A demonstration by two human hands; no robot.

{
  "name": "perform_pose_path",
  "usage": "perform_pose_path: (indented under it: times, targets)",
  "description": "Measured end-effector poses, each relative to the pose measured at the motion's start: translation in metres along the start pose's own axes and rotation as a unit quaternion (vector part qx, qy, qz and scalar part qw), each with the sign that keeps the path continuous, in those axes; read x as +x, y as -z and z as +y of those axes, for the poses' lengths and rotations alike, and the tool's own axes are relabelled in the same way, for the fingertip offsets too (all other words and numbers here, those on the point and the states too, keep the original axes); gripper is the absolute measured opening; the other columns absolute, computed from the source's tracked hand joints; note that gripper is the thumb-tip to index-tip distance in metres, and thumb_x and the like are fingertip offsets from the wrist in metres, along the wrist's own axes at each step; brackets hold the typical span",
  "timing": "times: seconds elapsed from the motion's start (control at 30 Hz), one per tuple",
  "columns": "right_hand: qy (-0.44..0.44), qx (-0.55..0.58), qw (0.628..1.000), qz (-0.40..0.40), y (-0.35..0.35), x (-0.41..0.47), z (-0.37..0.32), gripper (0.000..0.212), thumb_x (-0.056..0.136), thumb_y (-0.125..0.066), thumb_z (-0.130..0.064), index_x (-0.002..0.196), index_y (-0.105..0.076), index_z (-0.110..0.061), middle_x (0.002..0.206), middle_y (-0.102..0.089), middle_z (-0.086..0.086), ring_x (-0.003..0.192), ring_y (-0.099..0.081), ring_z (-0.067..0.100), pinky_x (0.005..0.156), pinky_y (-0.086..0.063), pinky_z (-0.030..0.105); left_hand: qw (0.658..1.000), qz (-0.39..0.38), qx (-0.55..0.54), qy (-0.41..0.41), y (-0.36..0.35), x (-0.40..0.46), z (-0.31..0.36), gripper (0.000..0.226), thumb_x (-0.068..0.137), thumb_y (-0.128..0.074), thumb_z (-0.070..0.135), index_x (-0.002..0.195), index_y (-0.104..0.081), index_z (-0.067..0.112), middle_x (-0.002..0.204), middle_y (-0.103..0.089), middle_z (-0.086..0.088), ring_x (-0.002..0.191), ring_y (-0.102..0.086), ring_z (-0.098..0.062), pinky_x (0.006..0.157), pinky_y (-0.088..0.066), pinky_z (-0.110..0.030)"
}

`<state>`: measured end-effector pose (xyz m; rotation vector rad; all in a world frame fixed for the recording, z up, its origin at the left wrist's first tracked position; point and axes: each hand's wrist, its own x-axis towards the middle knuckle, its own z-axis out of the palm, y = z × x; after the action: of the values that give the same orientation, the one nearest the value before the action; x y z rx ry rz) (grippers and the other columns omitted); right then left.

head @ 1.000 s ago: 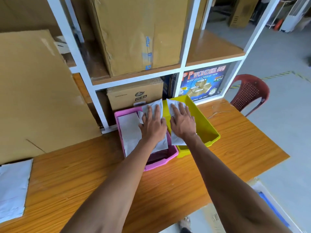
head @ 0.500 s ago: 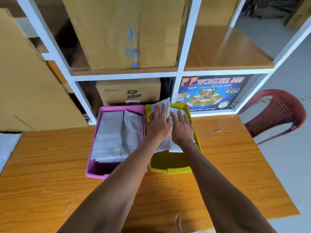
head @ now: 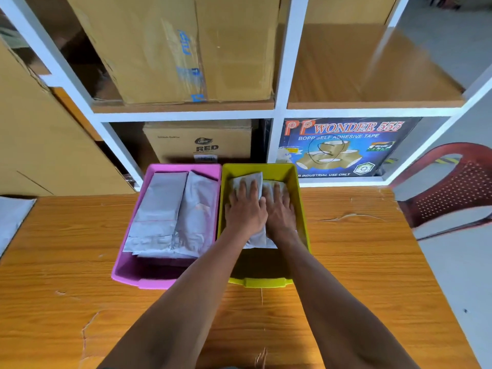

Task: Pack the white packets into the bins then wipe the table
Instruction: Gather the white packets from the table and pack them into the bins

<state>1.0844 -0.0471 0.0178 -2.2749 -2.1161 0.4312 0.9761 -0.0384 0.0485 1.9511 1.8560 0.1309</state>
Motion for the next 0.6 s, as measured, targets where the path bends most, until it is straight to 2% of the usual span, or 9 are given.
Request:
perform_pose_path:
  times: [0.07, 0.13, 0.2, 0.3, 0.4, 0.5, 0.6]
  targets:
    - [0.006, -0.025, 1.0, -0.003, -0.01, 0.004, 0.003, 0.097, 0.102, -0.063, -0.031, 0.168, 0.007, -0.02, 0.174, 0.014, 0.017, 0.161, 0.004, 0.04, 0.127, -0.019, 0.052, 1.0, -0.005, 0.013, 0.006, -0.007, 0.003, -0.002, 0.067, 0.111, -0.026, 0.054, 0.169, -0.002, 0.03, 0.178, 0.007, -0.002, 0.161, -0.005, -0.04, 0.126, -0.017, -0.06]
    - [0.008, -0.02, 1.0, 0.002, -0.022, 0.008, 0.007, 0.08, 0.108, -0.05, -0.034, 0.168, 0.0, -0.016, 0.173, 0.01, 0.023, 0.161, 0.007, 0.04, 0.129, -0.007, 0.053, 0.999, -0.01, 0.031, 0.004, -0.015, 0.006, -0.005, 0.069, 0.111, -0.026, 0.054, 0.169, -0.001, 0.029, 0.178, 0.009, -0.004, 0.161, -0.002, -0.041, 0.127, -0.015, -0.059]
    - [0.009, -0.003, 1.0, -0.005, -0.03, 0.013, 0.012, 0.066, 0.112, -0.036, -0.029, 0.167, -0.004, -0.012, 0.173, 0.01, 0.025, 0.16, 0.01, 0.041, 0.13, 0.0, 0.052, 0.999, -0.013, 0.048, -0.004, -0.023, 0.007, -0.008, 0.07, 0.11, -0.026, 0.056, 0.169, -0.001, 0.027, 0.177, 0.01, -0.005, 0.161, 0.002, -0.042, 0.127, -0.013, -0.059]
    - [0.006, 0.01, 1.0, -0.026, -0.035, 0.015, 0.016, 0.063, 0.112, -0.033, -0.018, 0.166, -0.005, -0.003, 0.172, 0.009, 0.026, 0.161, 0.009, 0.04, 0.131, -0.003, 0.05, 0.998, -0.025, 0.056, -0.01, -0.032, 0.006, -0.009, 0.072, 0.111, -0.024, 0.057, 0.169, 0.003, 0.024, 0.177, 0.014, -0.007, 0.162, 0.012, -0.039, 0.128, -0.005, -0.059]
    - [0.004, 0.036, 0.997, -0.061, -0.032, 0.015, 0.017, 0.07, 0.11, -0.046, -0.017, 0.166, -0.005, -0.003, 0.172, 0.011, 0.025, 0.161, 0.004, 0.039, 0.13, -0.01, 0.049, 0.997, -0.027, 0.066, -0.021, -0.032, 0.005, -0.007, 0.072, 0.112, -0.025, 0.053, 0.169, 0.007, 0.023, 0.176, 0.018, -0.008, 0.161, 0.018, -0.037, 0.129, -0.001, -0.057]
    - [0.026, 0.041, 0.994, -0.102, -0.032, 0.009, 0.019, 0.087, 0.105, -0.057, -0.012, 0.168, 0.004, -0.011, 0.173, 0.017, 0.02, 0.161, 0.007, 0.039, 0.131, -0.012, 0.052, 0.995, -0.055, 0.064, -0.059, -0.03, 0.003, -0.009, 0.079, 0.111, -0.043, 0.039, 0.169, 0.009, 0.027, 0.175, 0.022, -0.002, 0.161, 0.019, -0.036, 0.129, 0.0, -0.056]
    - [0.065, 0.005, 0.989, -0.129, -0.04, 0.005, 0.024, 0.093, 0.103, -0.057, -0.009, 0.167, 0.01, -0.013, 0.172, 0.02, 0.019, 0.16, 0.007, 0.042, 0.129, -0.016, 0.056, 0.985, -0.112, 0.098, -0.084, -0.033, -0.001, -0.017, 0.089, 0.105, -0.057, 0.025, 0.17, 0.004, 0.023, 0.175, 0.021, -0.005, 0.161, 0.015, -0.039, 0.131, -0.002, -0.058]
